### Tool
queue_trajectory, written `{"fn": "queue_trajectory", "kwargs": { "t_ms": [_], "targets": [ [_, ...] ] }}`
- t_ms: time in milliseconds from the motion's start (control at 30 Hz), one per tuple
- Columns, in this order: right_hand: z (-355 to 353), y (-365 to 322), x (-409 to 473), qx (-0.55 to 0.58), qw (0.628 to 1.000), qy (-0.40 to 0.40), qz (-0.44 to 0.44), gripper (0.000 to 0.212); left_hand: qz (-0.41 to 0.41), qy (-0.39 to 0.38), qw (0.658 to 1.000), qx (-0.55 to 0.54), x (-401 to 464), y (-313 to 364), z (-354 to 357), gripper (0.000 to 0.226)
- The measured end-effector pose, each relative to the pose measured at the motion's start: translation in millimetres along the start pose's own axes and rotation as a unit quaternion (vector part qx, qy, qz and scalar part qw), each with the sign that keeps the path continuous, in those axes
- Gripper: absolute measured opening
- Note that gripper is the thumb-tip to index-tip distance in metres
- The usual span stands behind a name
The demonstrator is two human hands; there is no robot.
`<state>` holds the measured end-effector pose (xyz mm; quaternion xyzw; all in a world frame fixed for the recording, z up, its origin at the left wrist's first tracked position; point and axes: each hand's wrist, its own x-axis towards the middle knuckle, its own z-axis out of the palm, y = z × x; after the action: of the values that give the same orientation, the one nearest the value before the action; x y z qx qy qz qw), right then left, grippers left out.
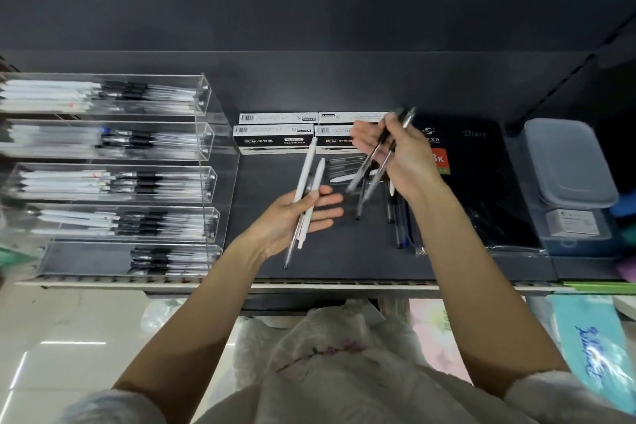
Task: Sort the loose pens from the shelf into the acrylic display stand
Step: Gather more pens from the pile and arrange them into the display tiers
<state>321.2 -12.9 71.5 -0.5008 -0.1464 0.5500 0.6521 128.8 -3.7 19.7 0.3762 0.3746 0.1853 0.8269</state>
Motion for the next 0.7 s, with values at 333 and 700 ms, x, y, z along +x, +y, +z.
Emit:
{"fn": "queue_trajectory", "kwargs": {
  "t_ms": [333,700],
  "targets": [
    [19,31,-34,-0.279,0.960,-0.029,0.025,0.020,0.073,0.020,0.996,-0.055,6,1,28,0.023],
    [17,26,-21,-0.318,0.941,-0.116,0.016,0.015,0.088,0.015,0.996,-0.018,4,9,35,0.018]
  ]
}}
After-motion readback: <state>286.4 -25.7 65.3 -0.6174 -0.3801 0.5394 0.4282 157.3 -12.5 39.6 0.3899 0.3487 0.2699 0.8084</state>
